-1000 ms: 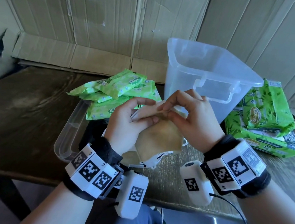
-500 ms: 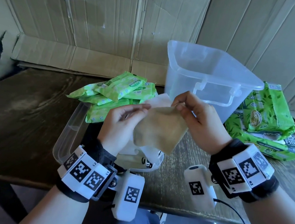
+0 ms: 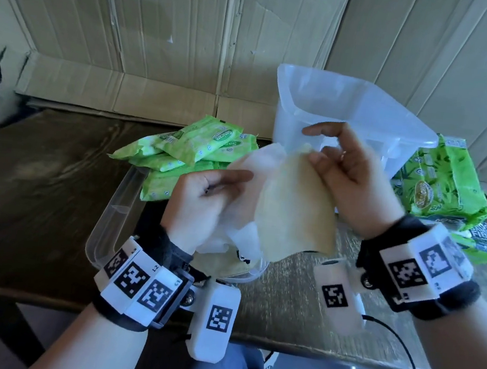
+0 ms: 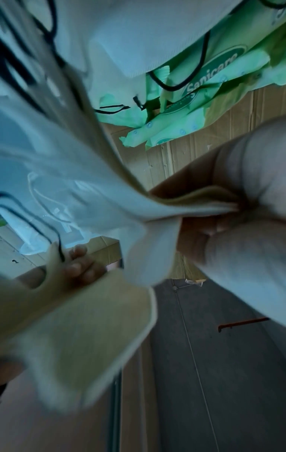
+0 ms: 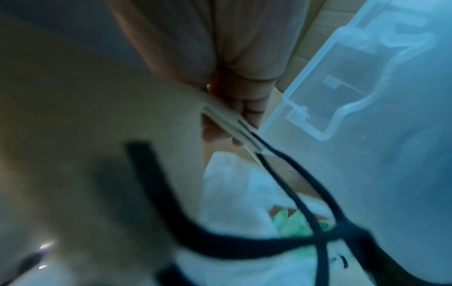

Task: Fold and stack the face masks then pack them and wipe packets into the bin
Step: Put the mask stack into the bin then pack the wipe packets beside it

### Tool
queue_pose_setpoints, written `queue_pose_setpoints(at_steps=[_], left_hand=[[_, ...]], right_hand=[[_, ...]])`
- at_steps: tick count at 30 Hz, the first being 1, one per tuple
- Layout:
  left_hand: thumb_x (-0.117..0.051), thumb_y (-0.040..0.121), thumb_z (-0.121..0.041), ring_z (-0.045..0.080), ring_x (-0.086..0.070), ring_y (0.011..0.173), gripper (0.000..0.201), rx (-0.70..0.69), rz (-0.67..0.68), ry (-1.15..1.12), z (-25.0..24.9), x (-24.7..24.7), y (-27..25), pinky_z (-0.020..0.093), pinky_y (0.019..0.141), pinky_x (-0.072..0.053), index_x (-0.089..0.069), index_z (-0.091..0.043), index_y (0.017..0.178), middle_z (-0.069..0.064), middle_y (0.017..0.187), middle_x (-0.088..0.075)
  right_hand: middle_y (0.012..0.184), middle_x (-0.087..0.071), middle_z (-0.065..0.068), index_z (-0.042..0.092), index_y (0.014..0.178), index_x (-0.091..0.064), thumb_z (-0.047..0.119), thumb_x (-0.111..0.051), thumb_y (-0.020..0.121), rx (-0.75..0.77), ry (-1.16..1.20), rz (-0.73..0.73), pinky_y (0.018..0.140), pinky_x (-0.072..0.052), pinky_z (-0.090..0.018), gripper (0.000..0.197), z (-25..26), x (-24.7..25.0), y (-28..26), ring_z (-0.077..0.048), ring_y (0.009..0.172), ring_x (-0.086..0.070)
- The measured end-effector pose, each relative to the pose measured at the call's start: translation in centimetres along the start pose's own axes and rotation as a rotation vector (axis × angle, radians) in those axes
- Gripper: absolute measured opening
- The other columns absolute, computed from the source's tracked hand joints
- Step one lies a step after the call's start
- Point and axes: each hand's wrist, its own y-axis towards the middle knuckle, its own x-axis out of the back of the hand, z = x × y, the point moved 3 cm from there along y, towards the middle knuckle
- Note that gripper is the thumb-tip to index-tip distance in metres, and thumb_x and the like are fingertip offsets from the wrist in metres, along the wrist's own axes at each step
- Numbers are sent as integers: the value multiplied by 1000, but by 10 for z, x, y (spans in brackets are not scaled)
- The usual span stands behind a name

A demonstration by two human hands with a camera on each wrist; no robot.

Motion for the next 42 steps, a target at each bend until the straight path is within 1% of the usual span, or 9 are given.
queue_pose_setpoints(at_steps=[5,10,19,23,27,34,37,40,42], left_hand=[[-73,72,-32,1,-63,69,12,-19,115,-74,-11,-8,-10,16,63,-47,-75,-21,76,-12,70,-71],[-69,75,7,-8,-58,58,24,-27,93,10,-4,-8,-8,7,55,-44,-71,-17,77,-20,63,-68],[-69,74,9,-6,-61,62,26,-19,65,-26,-2,-8,-7,10,59,-48,-71,-16,81,-18,65,-69],[-67,77,6,-3,-60,64,17,3,40,-47,0,-8,-5,9,62,-47,-70,-2,93,-5,77,-70],[-57,83,8,-5,-64,76,24,17,44,-132,2,-9,-3,10,76,-49,-66,-14,83,-15,73,-71],[-49,89,7,-15,-54,72,33,-17,-76,-18,5,-2,1,0,72,-39,-68,-20,90,-12,85,-66],[-50,91,-4,-5,-61,80,34,51,-93,-71,4,-8,-3,11,71,-45,-73,-27,81,-12,86,-70],[-53,87,-39,12,-62,66,35,222,-42,-266,-2,-14,-8,21,57,-43,-72,-19,65,-4,66,-69],[-58,84,-41,10,-59,55,35,194,-32,-205,-6,-12,-10,17,50,-41,-70,-17,61,-4,56,-65]], right_hand=[[45,-43,14,20,127,-40,8,-46,92,-27,-261,-7,51,-25,-16,37,-9,-19,-1,-5,46,-37],[49,-50,19,20,123,-49,17,-51,93,-84,-225,-44,53,-28,-17,31,-11,-19,0,1,49,-44],[61,-50,14,36,64,-55,21,-82,65,-121,-151,-134,57,-33,-15,31,-11,-7,-3,-2,55,-42],[75,-57,6,27,66,-58,25,-79,67,-51,-194,-142,65,-36,-9,21,-6,-7,-6,3,70,-49],[70,-54,5,22,76,-47,28,-58,74,-111,-63,-65,67,-39,-28,12,-12,-5,-7,-11,69,-50],[67,-40,14,28,75,-34,30,-44,82,-76,-191,-569,55,-33,-21,12,-9,32,-10,5,54,-40],[68,-46,15,30,76,-37,25,-50,84,36,-159,-261,55,-34,-8,17,7,-2,-17,8,59,-49],[79,-60,8,27,84,-50,32,-54,86,115,-185,127,67,-39,-9,6,14,-42,-30,-2,72,-56],[88,-65,1,22,92,-58,32,-49,90,104,-105,177,75,-45,-18,14,10,-48,-32,-8,77,-60]])
